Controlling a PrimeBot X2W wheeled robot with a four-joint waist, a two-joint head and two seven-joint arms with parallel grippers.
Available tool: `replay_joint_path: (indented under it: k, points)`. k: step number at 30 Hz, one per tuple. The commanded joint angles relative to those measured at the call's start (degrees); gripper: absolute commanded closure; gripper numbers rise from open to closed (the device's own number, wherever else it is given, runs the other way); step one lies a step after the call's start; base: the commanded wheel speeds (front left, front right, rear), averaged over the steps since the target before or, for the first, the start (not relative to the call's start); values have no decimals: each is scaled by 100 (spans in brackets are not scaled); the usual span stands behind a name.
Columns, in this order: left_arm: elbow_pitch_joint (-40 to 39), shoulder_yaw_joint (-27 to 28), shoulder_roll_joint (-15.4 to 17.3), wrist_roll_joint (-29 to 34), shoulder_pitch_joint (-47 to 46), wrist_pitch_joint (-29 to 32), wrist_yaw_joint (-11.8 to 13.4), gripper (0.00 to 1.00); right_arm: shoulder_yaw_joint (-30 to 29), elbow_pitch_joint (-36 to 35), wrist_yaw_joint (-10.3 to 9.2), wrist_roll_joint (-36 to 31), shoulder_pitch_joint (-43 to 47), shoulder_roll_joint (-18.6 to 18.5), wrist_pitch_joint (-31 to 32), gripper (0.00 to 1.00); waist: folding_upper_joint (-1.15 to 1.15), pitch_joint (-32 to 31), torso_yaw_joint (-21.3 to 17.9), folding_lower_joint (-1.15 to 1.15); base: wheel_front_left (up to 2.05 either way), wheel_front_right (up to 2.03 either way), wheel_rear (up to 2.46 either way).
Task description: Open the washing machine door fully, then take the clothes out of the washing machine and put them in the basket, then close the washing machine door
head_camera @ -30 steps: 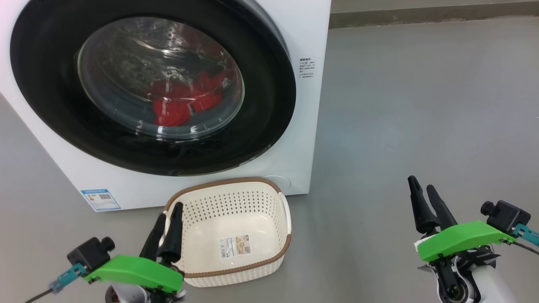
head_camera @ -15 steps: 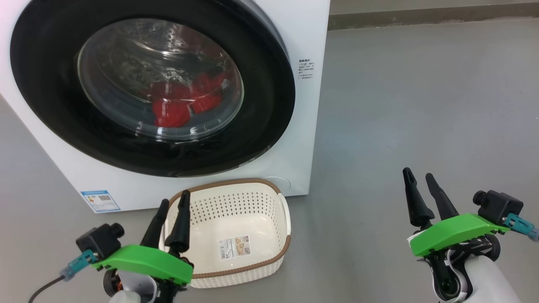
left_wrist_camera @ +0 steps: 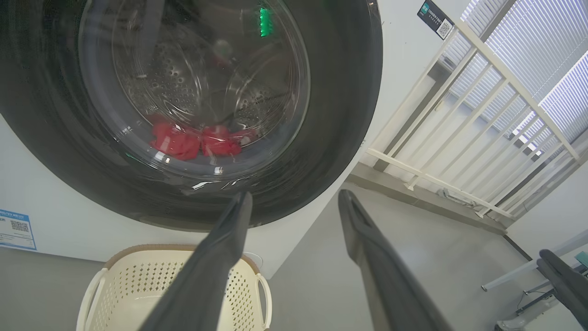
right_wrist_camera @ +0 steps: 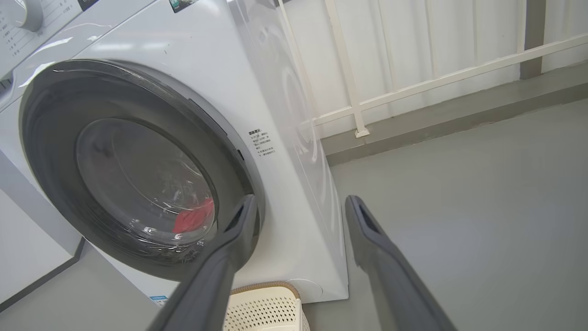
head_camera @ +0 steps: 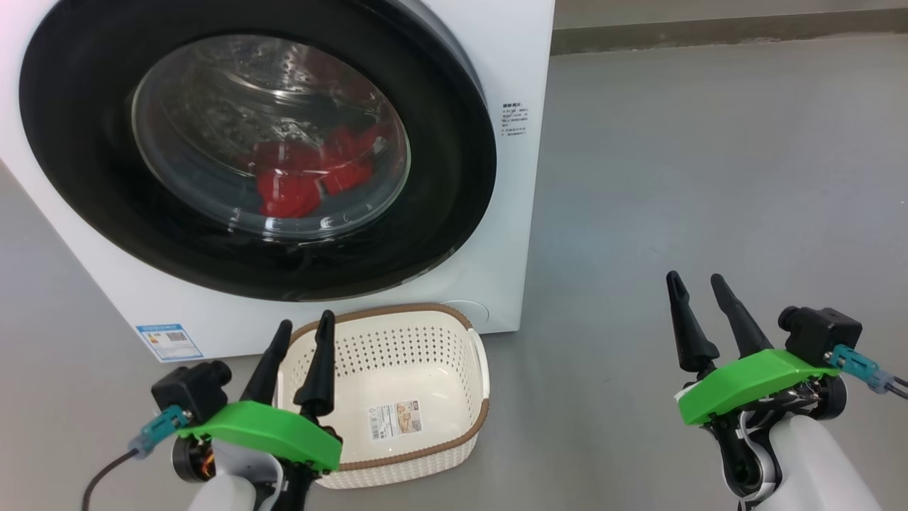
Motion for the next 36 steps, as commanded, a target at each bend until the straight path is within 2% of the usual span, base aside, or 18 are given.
replay_joint_path:
  k: [1, 25, 36]
  points:
    - [-93, 110, 88, 202, -346, -89, 44, 0, 149, -120, 36, -197, -376, -52, -102, 0, 0, 2, -3, 0, 0, 0, 0]
    - [140, -75, 109, 1369, -801, -481, 338, 0, 278, 133, 44, -1668, -803, -84, -489, 0, 0, 30, -24, 0, 0, 0, 0]
    - [165, -22, 109, 1272, -779, -481, 452, 0, 206, 172, 44, -1593, -791, -84, -489, 0, 0, 26, -60, 0, 0, 0, 0]
